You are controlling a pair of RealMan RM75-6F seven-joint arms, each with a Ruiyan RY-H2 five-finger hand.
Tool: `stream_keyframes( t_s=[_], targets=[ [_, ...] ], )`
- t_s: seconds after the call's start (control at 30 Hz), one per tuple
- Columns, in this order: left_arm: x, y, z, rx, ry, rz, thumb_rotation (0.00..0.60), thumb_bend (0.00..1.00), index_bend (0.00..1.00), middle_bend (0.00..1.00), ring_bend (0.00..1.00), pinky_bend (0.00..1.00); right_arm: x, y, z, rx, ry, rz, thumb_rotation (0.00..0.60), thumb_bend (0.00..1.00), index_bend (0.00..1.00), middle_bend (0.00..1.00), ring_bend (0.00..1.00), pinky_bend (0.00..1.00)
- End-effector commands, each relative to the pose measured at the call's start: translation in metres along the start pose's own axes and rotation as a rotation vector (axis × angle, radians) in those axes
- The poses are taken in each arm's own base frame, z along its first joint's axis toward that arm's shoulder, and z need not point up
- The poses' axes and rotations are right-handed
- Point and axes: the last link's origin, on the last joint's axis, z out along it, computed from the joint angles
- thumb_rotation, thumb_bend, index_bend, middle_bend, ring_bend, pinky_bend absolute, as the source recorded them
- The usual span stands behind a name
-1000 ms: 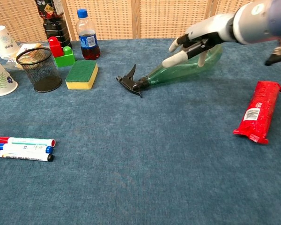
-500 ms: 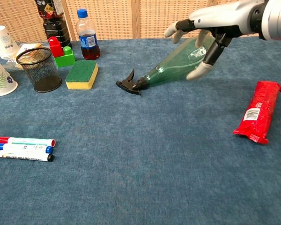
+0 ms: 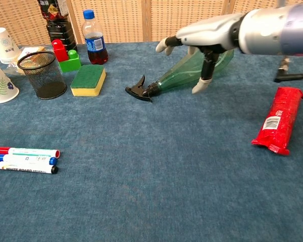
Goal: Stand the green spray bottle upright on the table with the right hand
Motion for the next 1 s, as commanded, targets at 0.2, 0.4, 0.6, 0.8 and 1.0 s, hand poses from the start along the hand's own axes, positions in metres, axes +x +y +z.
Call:
stream_keyframes(
  t_s=[0.2,0.4,0.6,0.8,1.0],
  targets=[
    [-0.003,-0.004,0.002,0.017,-0.009,-0.001,0.6,0.3,0.26,0.2,0.13,0.14,-0.002,-0.005,0.047,-0.003,-0.039,-0.098,0.6,0.19,0.04,0.14,0.01,0.22],
    [-0.007,-0.007,0.004,0.029,-0.02,-0.005,0.6,0.3,0.26,0.2,0.13,0.14,-0.008,-0.006,0.069,-0.002,-0.07,-0.171,0.6,0.19,0.08,0.16,0.02,0.22],
    [-0.008,-0.01,0.006,0.035,-0.023,-0.002,0.6,0.3,0.26,0.2,0.13,0.14,-0.013,-0.009,0.085,-0.004,-0.099,-0.215,0.6,0.19,0.11,0.18,0.04,0.22],
    [-0.01,-0.013,0.005,0.05,-0.027,-0.005,0.6,0.3,0.26,0.2,0.13,0.14,-0.016,-0.01,0.097,-0.009,-0.132,-0.248,0.6,0.19,0.14,0.2,0.06,0.22],
    [-0.01,-0.017,0.003,0.06,-0.029,-0.006,0.6,0.3,0.26,0.2,0.13,0.14,-0.016,-0.009,0.104,-0.027,-0.143,-0.256,0.6,0.2,0.2,0.25,0.1,0.24]
  ],
)
